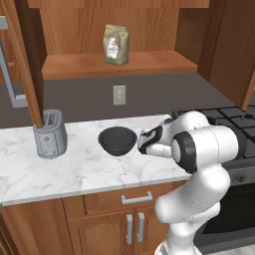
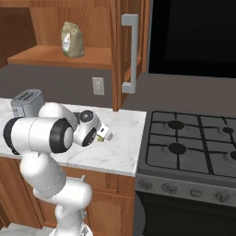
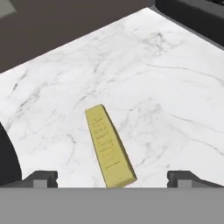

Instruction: Pick the egg and butter from the fridge and place them by the bowl for mixing.

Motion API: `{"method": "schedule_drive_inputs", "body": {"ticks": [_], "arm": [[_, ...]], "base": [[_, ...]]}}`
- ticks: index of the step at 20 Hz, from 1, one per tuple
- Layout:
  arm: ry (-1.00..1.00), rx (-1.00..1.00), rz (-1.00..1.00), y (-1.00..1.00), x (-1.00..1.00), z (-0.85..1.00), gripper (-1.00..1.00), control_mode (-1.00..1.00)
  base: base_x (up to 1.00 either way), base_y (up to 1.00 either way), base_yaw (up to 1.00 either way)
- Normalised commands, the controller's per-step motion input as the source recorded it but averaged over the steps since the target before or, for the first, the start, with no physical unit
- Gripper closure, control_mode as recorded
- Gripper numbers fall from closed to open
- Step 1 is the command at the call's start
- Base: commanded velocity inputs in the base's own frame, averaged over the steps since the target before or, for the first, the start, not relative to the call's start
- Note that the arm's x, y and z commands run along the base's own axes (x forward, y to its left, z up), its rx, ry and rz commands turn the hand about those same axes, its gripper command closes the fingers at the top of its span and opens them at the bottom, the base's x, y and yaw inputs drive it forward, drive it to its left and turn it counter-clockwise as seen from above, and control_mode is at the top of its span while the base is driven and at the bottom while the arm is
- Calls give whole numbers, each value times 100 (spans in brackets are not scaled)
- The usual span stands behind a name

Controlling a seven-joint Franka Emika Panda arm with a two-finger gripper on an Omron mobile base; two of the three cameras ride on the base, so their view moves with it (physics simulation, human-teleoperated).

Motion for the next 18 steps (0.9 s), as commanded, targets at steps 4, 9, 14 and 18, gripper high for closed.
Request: {"method": "schedule_drive_inputs", "body": {"ticks": [4,9,14,18], "arm": [[14,0,0,2,-27,56,-100,-100],[21,0,0,4,-20,64,-100,-100],[25,0,-1,2,-42,54,-100,-100],[5,0,0,14,-64,27,-100,-100]], "base": [[0,0,0],[0,0,0],[0,0,0],[0,0,0]]}}
